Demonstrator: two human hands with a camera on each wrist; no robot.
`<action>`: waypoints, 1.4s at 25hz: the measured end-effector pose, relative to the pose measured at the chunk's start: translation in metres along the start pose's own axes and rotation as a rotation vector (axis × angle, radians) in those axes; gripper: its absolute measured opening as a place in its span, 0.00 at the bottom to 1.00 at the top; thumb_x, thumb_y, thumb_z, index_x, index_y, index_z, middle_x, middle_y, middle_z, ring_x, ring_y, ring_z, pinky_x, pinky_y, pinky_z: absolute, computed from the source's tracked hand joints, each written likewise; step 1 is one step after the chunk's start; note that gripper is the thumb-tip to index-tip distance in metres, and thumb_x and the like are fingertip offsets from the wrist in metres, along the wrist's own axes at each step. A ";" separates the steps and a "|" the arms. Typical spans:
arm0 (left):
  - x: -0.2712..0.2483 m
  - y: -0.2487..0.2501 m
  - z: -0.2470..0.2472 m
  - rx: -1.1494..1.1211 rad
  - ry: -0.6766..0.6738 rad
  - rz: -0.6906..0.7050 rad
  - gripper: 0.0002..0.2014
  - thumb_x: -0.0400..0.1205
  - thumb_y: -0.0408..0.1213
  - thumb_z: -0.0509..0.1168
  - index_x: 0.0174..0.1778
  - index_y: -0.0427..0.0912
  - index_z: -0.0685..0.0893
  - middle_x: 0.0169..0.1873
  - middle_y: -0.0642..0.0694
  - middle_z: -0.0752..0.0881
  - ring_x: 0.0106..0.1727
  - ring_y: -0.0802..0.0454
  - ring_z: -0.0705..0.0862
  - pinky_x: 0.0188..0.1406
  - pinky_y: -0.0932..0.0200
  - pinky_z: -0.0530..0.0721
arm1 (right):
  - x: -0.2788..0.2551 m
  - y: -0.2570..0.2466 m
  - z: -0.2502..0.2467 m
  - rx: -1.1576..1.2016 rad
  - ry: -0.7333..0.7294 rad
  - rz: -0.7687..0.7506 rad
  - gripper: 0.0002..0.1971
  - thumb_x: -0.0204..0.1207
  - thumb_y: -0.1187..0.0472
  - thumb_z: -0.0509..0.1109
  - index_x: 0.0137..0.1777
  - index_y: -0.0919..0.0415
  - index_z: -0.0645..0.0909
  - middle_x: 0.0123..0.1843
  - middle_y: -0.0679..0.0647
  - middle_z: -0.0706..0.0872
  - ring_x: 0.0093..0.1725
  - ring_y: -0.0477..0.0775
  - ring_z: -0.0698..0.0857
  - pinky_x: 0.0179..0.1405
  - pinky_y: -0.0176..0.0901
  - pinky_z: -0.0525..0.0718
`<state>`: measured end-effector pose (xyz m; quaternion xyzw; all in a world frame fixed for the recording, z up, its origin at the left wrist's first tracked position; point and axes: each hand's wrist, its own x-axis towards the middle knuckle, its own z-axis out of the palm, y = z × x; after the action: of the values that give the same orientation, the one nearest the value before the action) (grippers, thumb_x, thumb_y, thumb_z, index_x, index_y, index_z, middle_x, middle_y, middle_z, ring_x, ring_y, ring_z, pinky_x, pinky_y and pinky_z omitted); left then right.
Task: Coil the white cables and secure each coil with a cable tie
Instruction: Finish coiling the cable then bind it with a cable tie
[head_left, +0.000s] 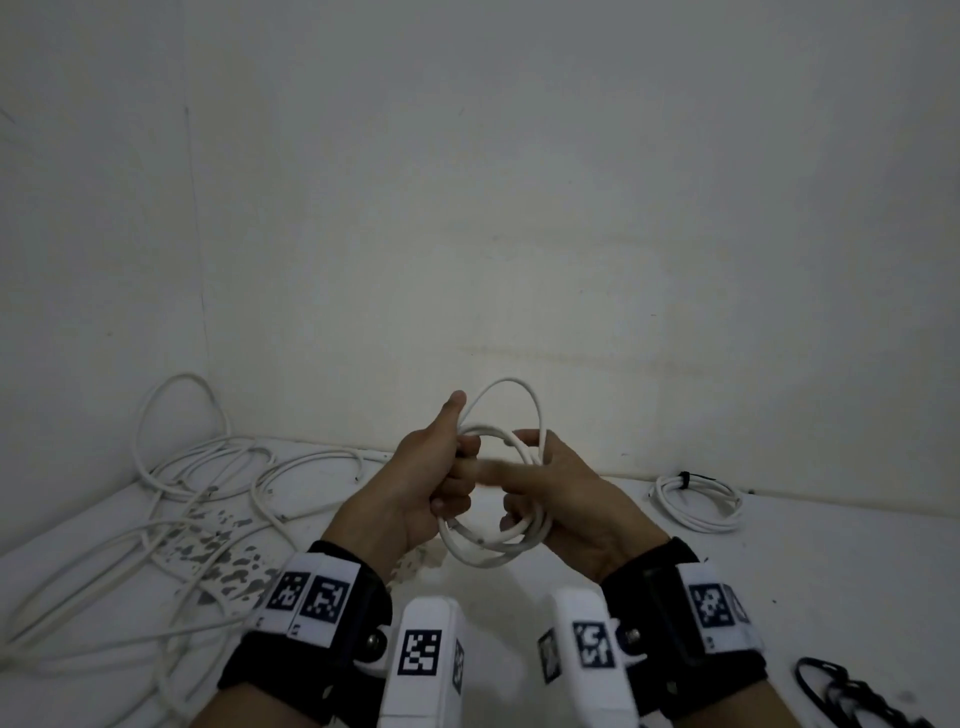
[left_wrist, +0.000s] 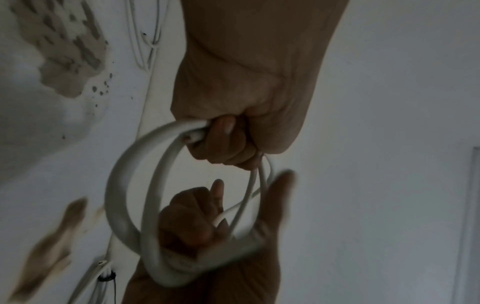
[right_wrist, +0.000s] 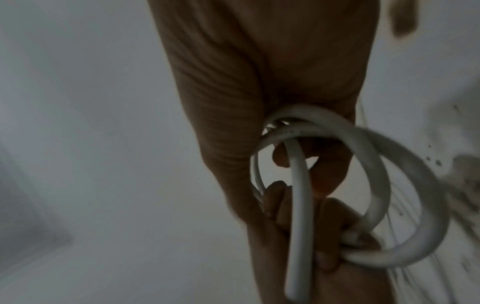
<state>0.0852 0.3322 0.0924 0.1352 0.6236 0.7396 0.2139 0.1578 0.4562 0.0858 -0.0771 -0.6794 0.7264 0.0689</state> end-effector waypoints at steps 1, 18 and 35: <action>0.001 0.000 -0.001 -0.013 0.015 0.003 0.26 0.85 0.62 0.57 0.27 0.47 0.67 0.20 0.52 0.59 0.18 0.56 0.54 0.14 0.64 0.54 | -0.001 0.001 0.000 -0.134 0.026 -0.030 0.31 0.66 0.71 0.83 0.63 0.58 0.70 0.33 0.55 0.75 0.23 0.50 0.76 0.27 0.45 0.81; 0.020 -0.001 -0.032 -0.318 0.270 0.099 0.28 0.81 0.64 0.62 0.24 0.49 0.62 0.15 0.53 0.57 0.13 0.57 0.54 0.11 0.68 0.53 | -0.033 -0.031 0.004 -0.793 0.059 -0.049 0.12 0.80 0.61 0.69 0.61 0.56 0.73 0.30 0.54 0.87 0.18 0.47 0.79 0.20 0.37 0.78; 0.030 0.007 -0.073 -0.729 0.072 0.034 0.26 0.85 0.61 0.55 0.27 0.49 0.60 0.12 0.53 0.59 0.10 0.58 0.58 0.07 0.66 0.58 | -0.033 -0.037 -0.015 -0.978 -0.103 -0.339 0.16 0.87 0.47 0.61 0.60 0.51 0.87 0.54 0.46 0.91 0.53 0.44 0.88 0.51 0.44 0.87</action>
<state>0.0235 0.2828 0.0837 0.0343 0.3239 0.9210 0.2137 0.1927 0.4663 0.1222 0.0466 -0.9449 0.3053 0.1082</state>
